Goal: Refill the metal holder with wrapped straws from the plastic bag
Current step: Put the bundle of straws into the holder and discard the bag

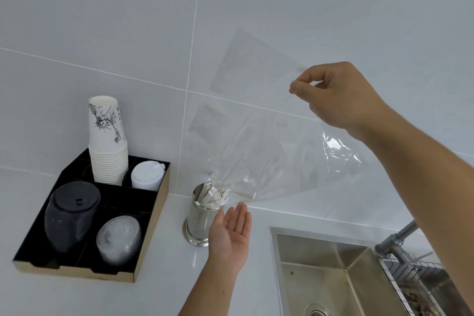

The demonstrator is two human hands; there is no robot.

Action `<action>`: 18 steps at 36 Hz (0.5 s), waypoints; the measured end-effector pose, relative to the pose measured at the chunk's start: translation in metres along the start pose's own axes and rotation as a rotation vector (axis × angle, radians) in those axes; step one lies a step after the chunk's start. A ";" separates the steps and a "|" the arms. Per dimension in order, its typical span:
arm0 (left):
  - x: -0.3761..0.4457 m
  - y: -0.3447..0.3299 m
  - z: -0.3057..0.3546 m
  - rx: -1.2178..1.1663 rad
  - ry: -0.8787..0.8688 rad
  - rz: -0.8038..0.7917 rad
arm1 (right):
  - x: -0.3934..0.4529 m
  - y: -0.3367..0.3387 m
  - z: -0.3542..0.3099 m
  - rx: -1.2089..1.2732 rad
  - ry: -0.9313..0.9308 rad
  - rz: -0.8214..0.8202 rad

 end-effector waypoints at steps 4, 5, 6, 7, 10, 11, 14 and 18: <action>0.003 0.001 0.000 0.014 -0.004 0.003 | -0.006 0.007 -0.003 0.045 -0.007 -0.007; 0.004 0.002 0.001 0.016 -0.008 0.005 | -0.007 0.009 -0.004 0.054 -0.011 -0.007; 0.005 0.002 0.002 0.017 -0.011 0.006 | -0.008 0.011 -0.004 0.063 -0.015 -0.007; 0.006 0.002 0.002 0.018 -0.012 0.005 | -0.010 0.013 -0.005 0.072 -0.018 -0.009; 0.009 0.002 0.004 0.018 -0.018 0.004 | -0.013 0.017 -0.005 0.112 -0.023 -0.017; 0.010 0.002 0.005 0.017 -0.020 0.001 | -0.015 0.019 -0.005 0.129 -0.023 -0.019; 0.012 0.003 0.006 0.019 -0.012 -0.005 | -0.020 0.024 -0.003 0.149 -0.028 -0.018; 0.013 0.003 0.007 0.032 -0.001 -0.012 | -0.028 0.031 0.002 0.175 -0.049 -0.004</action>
Point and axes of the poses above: each hand's wrist, its own x-axis towards the middle knuckle, its own y-axis out of the back of the hand, z = x × y, the point moved 5 cm from there along x, towards the middle knuckle, and after that the axes turned 10 degrees about -z, right-handed, at the moved point
